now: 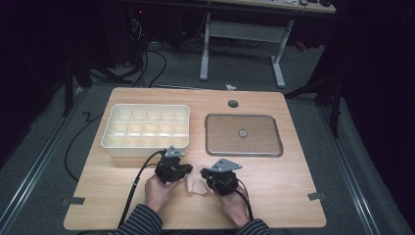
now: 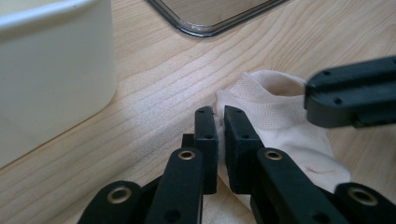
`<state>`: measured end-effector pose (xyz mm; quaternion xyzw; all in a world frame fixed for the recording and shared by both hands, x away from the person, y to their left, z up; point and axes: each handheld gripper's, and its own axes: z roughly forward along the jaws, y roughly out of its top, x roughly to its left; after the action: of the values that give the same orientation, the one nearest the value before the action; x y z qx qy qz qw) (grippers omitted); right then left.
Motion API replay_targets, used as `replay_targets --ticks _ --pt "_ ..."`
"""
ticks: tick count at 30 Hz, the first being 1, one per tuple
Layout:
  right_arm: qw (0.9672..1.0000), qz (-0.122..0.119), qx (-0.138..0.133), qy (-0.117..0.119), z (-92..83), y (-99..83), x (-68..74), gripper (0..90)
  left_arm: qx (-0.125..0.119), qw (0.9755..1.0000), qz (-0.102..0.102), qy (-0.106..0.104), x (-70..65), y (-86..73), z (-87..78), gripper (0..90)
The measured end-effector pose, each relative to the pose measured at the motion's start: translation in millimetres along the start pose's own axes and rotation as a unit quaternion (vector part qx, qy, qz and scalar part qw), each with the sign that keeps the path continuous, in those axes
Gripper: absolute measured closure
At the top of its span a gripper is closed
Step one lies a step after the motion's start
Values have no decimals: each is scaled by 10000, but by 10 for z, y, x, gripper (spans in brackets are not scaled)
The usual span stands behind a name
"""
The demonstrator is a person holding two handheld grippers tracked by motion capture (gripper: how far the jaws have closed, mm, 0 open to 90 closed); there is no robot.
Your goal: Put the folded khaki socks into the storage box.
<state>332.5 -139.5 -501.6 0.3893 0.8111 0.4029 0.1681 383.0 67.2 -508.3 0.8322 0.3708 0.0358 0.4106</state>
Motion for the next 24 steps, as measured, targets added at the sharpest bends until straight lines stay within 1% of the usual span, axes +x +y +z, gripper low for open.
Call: replay_targets --ticks 4,9,12,16,19,20,24 --pt "9996 243 137 56 104 -7 -48 859 -49 10000 -13 -28 -13 -6 -15 847" --pt "9990 375 260 11 198 -27 -75 859 -52 9999 -104 -83 -8 -39 -24 846" --pt "9988 357 341 10 240 -37 -69 858 -83 9998 -123 -114 -10 -52 -45 846" --pt "9991 238 362 2 280 -46 -39 858 -160 9996 -154 -183 -23 -53 -63 846" --pt "9992 98 379 -27 297 -50 -14 858 -202 9994 -144 -240 -39 -46 -76 846" --pt "9993 93 375 11 307 -51 -13 858 -240 9993 -121 -265 -50 -45 -90 846" --pt "9994 77 340 73 334 -47 -4 859 -265 9992 -109 -295 -45 -45 -107 847"
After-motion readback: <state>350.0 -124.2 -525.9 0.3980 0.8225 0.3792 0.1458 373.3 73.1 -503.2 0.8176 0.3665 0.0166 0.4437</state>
